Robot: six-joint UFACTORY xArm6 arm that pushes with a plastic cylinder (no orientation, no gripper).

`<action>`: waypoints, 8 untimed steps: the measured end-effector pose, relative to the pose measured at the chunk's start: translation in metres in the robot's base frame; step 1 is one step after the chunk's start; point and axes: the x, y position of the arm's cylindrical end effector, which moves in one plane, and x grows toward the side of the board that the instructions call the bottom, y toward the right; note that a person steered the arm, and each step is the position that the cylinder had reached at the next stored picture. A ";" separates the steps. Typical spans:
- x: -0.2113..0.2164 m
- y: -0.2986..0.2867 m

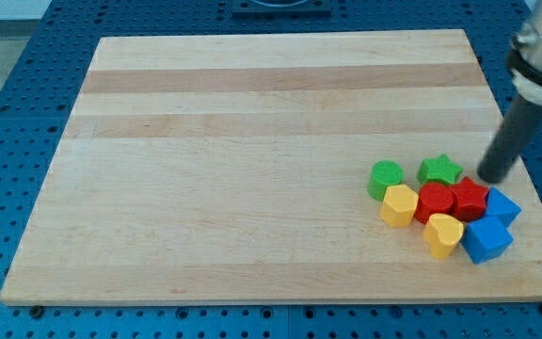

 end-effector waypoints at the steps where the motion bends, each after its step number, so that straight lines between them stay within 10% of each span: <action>1: 0.033 0.028; 3: 0.116 0.017; 8: 0.100 -0.034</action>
